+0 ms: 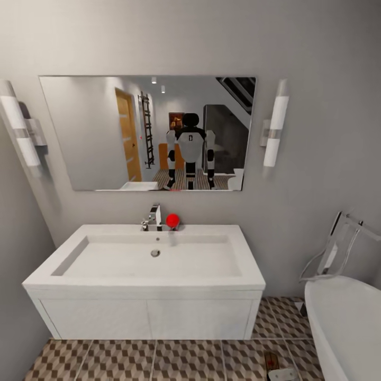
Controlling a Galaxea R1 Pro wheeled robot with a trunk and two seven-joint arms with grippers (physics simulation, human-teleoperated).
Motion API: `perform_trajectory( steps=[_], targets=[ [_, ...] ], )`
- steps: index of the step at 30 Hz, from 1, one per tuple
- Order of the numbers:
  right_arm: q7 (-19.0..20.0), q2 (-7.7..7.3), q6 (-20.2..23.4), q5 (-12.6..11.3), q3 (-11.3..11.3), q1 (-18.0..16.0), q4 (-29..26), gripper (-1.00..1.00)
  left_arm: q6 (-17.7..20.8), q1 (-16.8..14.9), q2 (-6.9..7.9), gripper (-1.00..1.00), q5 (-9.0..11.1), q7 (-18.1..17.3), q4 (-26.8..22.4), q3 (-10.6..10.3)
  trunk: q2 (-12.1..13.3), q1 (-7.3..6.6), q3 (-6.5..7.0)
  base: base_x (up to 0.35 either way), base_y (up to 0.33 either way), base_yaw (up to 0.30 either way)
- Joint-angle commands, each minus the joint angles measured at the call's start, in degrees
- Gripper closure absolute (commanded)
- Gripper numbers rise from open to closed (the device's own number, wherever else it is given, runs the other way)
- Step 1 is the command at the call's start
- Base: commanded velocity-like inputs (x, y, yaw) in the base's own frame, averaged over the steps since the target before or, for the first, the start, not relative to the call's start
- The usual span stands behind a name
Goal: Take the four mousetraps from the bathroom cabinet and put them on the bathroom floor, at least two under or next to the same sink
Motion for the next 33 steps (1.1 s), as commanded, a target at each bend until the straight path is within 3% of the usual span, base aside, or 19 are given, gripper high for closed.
perform_trajectory(
  steps=[1, 14, 33],
  targets=[
    [0.0, 0.03, -0.3, -0.6, 0.5, -0.1, 0.2, 1.00, 0.0, 0.0, 0.00, 1.00, 0.1, 0.5, 0.0, -0.5, 0.0, 0.05, -0.03, 0.260, 0.000, 0.000],
    [0.0, -0.04, -0.3, -0.6, 0.5, -0.1, 0.2, 1.00, -0.2, 0.0, -0.09, 1.00, 0.1, 0.5, -0.1, -0.5, 0.0, 0.05, -0.03, 0.300, 0.000, 0.000],
    [0.0, -0.21, -0.3, -0.6, 0.5, -0.1, 0.2, 1.00, -0.2, 0.0, -0.54, 1.00, 0.4, -0.3, -1.0, -0.8, 0.0, 0.05, -0.03, 0.019, 0.000, 0.000]
  ],
)
